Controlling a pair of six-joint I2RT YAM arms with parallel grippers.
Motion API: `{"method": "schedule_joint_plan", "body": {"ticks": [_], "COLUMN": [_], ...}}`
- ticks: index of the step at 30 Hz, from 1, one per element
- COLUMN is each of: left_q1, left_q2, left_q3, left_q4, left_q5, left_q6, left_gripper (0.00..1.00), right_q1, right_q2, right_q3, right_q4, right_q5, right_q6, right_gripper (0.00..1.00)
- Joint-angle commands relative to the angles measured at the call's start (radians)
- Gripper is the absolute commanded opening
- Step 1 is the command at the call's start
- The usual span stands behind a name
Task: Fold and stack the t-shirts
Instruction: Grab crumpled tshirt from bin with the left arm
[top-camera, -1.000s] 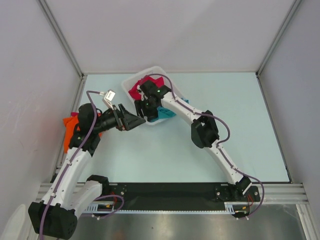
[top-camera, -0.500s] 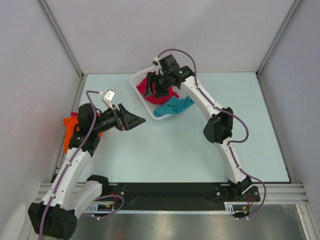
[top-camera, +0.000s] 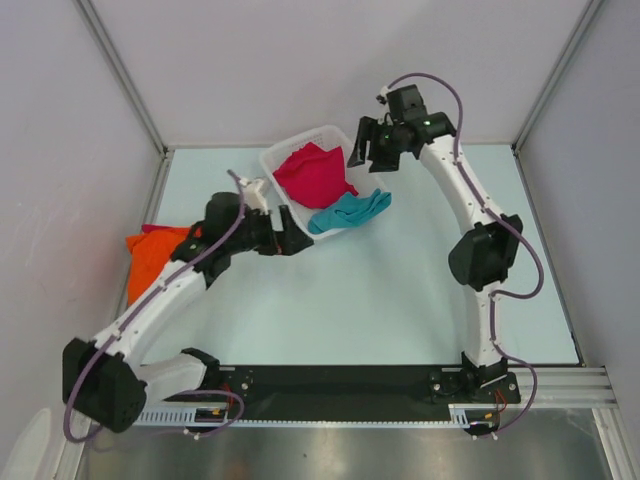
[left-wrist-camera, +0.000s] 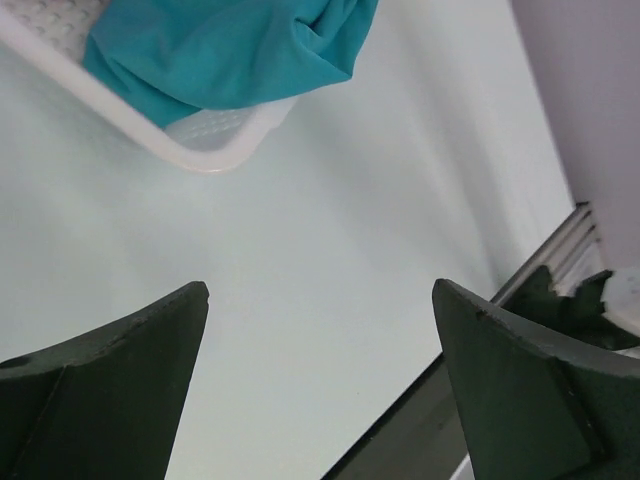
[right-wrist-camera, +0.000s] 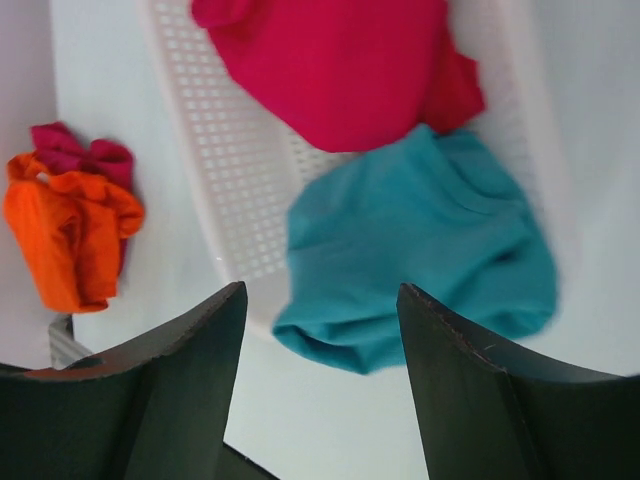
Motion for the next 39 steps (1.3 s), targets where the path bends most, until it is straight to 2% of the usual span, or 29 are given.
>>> {"method": "schedule_joint_plan", "body": {"ticks": [1,5,9,13,16,24,30,32,34,39], "left_q1": [-0.163,-0.298,-0.422,-0.519,-0.56,-0.577,-0.574,-0.56,-0.548,-0.521], "left_q2": [0.138,0.281,0.402,0.515,0.568,0.574,0.666,0.718,0.773,0.859], "left_q3": [0.152,0.22,0.267,0.316,0.33,0.266,0.27,0.31,0.348,0.45], "left_q4": [-0.097,-0.11,-0.11,-0.07,-0.001,0.221,0.324,0.315,0.269,0.19], "left_q5": [-0.336,-0.523,-0.848,-1.049,-1.128,-1.139,-1.119,-1.094,-1.042,-1.013], "left_q6": [0.187,0.247,0.351,0.538,0.622,0.747,0.836,0.824,0.808,0.801], "left_gripper": [0.99,0.99,1.0,1.0,1.0,1.0,1.0,0.98,0.94,0.82], "right_q1": [-0.032,-0.057,-0.063,-0.063,-0.066,-0.078,-0.089,-0.087,-0.089,-0.095], "right_q2": [-0.176,-0.291,-0.383,-0.477,-0.532,-0.593,-0.624,-0.647,-0.667,-0.745], "right_q3": [-0.152,-0.317,-0.418,-0.51,-0.562,-0.613,-0.608,-0.611,-0.619,-0.657], "right_q4": [0.003,0.055,0.066,0.093,0.105,0.09,0.079,0.076,0.07,0.044], "right_q5": [0.067,0.061,0.072,0.063,0.064,0.063,0.047,0.044,0.046,0.083], "right_q6": [-0.041,-0.035,-0.029,-0.025,-0.02,-0.04,-0.028,-0.023,-0.02,-0.02], "right_gripper": [0.67,0.67,0.67,0.67,0.67,0.67,0.66,0.66,0.66,0.66]}}
